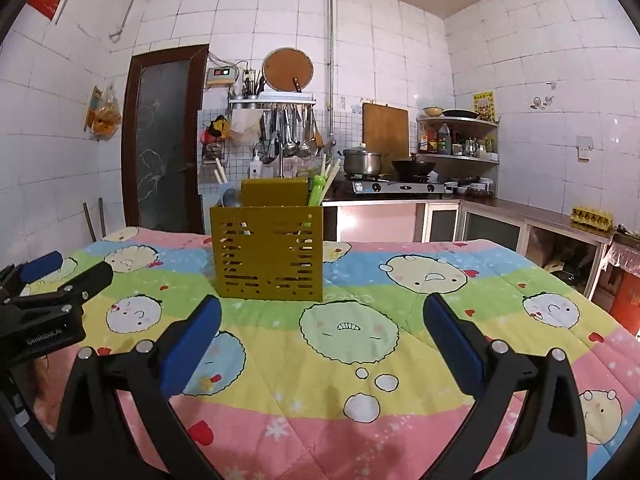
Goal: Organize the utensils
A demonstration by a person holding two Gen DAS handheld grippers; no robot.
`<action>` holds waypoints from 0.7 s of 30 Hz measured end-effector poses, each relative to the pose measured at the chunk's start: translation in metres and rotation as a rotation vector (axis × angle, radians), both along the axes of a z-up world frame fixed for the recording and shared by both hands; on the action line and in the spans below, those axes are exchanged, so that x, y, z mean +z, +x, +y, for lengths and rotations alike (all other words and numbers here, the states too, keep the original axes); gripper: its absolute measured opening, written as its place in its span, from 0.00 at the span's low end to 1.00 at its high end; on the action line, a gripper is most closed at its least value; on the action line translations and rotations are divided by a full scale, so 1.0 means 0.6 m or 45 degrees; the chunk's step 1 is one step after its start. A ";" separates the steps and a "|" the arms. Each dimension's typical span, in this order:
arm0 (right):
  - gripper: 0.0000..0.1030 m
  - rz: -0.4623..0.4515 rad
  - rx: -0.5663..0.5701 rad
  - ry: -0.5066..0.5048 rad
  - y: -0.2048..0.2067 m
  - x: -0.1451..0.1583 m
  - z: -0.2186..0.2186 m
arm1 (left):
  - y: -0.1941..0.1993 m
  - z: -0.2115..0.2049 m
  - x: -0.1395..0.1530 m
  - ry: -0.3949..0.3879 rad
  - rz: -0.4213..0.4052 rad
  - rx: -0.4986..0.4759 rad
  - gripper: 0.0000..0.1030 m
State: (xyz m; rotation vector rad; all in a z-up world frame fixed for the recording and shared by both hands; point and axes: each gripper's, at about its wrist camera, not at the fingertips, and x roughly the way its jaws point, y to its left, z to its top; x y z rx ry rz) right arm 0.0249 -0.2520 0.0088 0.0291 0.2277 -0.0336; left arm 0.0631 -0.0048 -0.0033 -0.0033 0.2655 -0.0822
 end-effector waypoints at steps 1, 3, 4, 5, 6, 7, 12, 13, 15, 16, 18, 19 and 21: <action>0.96 -0.005 -0.004 0.008 -0.002 0.000 -0.002 | 0.000 0.001 -0.001 -0.003 0.004 0.001 0.95; 0.96 -0.007 -0.008 0.013 -0.002 0.000 -0.004 | 0.004 0.003 -0.002 -0.013 0.017 0.001 0.95; 0.96 -0.006 -0.009 0.012 -0.001 0.000 -0.003 | 0.006 0.004 -0.002 -0.019 0.023 0.002 0.95; 0.96 -0.005 -0.009 0.009 -0.002 0.000 -0.003 | 0.008 0.006 -0.003 -0.025 0.030 0.002 0.95; 0.96 -0.006 -0.010 0.004 -0.003 -0.001 -0.002 | 0.008 0.004 -0.003 -0.027 0.033 0.003 0.95; 0.96 -0.008 -0.010 -0.001 -0.003 -0.001 -0.001 | 0.009 0.005 -0.004 -0.029 0.037 0.003 0.95; 0.96 -0.017 -0.017 -0.003 -0.006 0.000 0.000 | 0.006 -0.002 -0.005 -0.013 0.035 0.007 0.95; 0.96 -0.018 -0.021 -0.001 -0.006 0.000 -0.001 | 0.004 -0.004 -0.005 -0.008 0.029 0.007 0.95; 0.96 -0.015 -0.024 0.002 -0.005 -0.001 -0.002 | 0.002 -0.008 -0.004 -0.001 0.021 0.007 0.95; 0.96 -0.013 -0.025 0.003 -0.005 -0.001 -0.003 | 0.002 -0.009 -0.003 0.002 0.018 0.007 0.95; 0.96 -0.010 -0.027 0.006 -0.004 -0.001 -0.005 | 0.001 -0.010 -0.003 0.004 0.018 0.009 0.95; 0.96 -0.011 -0.028 0.008 -0.005 -0.001 -0.006 | 0.002 -0.010 -0.003 0.002 0.020 0.008 0.95; 0.96 -0.013 -0.030 0.009 -0.005 -0.001 -0.006 | 0.001 -0.011 -0.002 0.000 0.022 0.008 0.95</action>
